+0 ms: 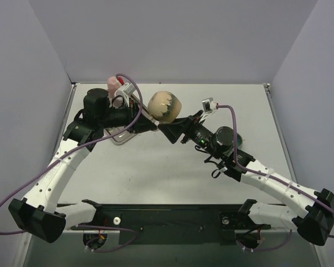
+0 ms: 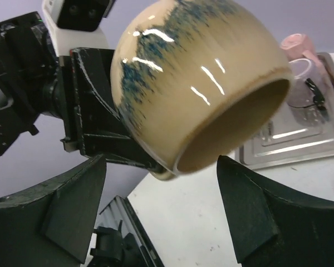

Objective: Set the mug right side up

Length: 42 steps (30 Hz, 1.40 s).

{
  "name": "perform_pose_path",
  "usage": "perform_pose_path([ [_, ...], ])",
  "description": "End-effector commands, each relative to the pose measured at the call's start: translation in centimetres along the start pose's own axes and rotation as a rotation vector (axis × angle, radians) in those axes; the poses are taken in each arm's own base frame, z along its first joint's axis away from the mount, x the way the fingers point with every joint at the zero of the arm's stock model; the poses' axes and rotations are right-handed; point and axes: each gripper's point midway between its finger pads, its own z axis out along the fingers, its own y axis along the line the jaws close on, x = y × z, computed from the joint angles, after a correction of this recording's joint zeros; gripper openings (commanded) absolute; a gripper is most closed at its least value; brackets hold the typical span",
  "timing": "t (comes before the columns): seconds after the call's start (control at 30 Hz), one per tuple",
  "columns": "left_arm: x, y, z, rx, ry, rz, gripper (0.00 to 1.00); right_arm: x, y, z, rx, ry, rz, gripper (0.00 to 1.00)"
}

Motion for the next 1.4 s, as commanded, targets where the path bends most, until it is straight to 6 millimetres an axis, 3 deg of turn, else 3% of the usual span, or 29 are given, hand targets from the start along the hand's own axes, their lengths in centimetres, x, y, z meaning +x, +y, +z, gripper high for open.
perform_pose_path([
  [0.0, -1.1, -3.8, -0.3, 0.142, -0.019, 0.039, 0.00, -5.9, 6.1, 0.5, -0.211, -0.202, 0.040, 0.74],
  [0.13, 0.6, -4.8, 0.0, 0.197, 0.034, 0.062, 0.00, -6.2, 5.8, 1.3, -0.193, -0.220, 0.015, 0.66],
  [0.2, 1.6, -4.9, 0.2, 0.221, 0.065, 0.066, 0.00, -6.4, 5.7, 1.4, -0.191, -0.233, -0.004, 0.47],
  [0.23, 1.9, -4.9, 0.2, 0.234, 0.078, 0.068, 0.00, -6.4, 5.4, 1.5, -0.172, -0.229, -0.011, 0.18],
  [0.3, 2.2, -4.1, 0.2, 0.195, 0.085, 0.091, 0.00, -5.8, 3.8, 1.5, -0.090, -0.194, -0.045, 0.00],
  [0.33, 2.4, -3.4, 0.1, 0.151, 0.095, 0.093, 0.26, -5.9, 3.3, 1.4, -0.055, -0.183, -0.073, 0.00],
  [0.37, 1.9, -1.6, 0.1, 0.059, 0.075, 0.133, 0.49, -5.0, 1.3, 1.2, 0.053, -0.122, -0.099, 0.00],
  [0.4, 1.8, -0.4, -0.2, -0.016, 0.072, 0.141, 0.82, -4.8, 0.0, 1.1, 0.122, -0.097, -0.156, 0.00],
  [0.47, 0.7, 4.1, -1.3, -0.250, 0.022, 0.193, 0.85, -3.5, -4.3, 0.1, 0.330, 0.018, -0.240, 0.00],
  [0.5, -0.2, 7.3, -2.5, -0.409, -0.017, 0.222, 0.85, -2.6, -6.3, -0.9, 0.423, 0.109, -0.265, 0.00],
  [0.63, -1.6, 15.6, -6.4, -0.750, -0.091, 0.220, 0.86, 2.3, -13.8, -3.7, 0.658, 0.418, -0.277, 0.00],
  [0.77, -1.4, 22.4, -8.7, -0.965, -0.089, 0.171, 0.88, 7.7, -19.0, -5.3, 0.759, 0.664, -0.212, 0.00],
  [0.8, -1.3, 24.2, -9.0, -1.004, -0.076, 0.154, 0.88, 9.8, -20.0, -5.4, 0.758, 0.752, -0.188, 0.00],
  [0.83, -1.3, 25.2, -9.4, -1.032, -0.072, 0.144, 0.88, 11.0, -21.1, -5.9, 0.790, 0.816, -0.170, 0.00],
  [1.0, -0.5, 32.0, -11.1, -1.133, -0.014, 0.087, 0.88, 14.0, -24.5, -7.0, 0.838, 0.943, -0.098, 0.00],
  [1.13, -0.2, 35.3, -12.0, -1.196, 0.010, 0.124, 0.88, 15.1, -26.1, -7.5, 0.862, 0.975, -0.083, 0.00],
  [1.23, 0.1, 36.6, -11.6, -1.201, 0.024, 0.150, 0.88, 15.5, -26.8, -7.7, 0.867, 0.987, -0.054, 0.00],
  [1.37, 0.7, 38.5, -10.8, -1.199, 0.049, 0.159, 0.86, 14.7, -26.5, -7.4, 0.861, 0.963, -0.052, 0.45],
])
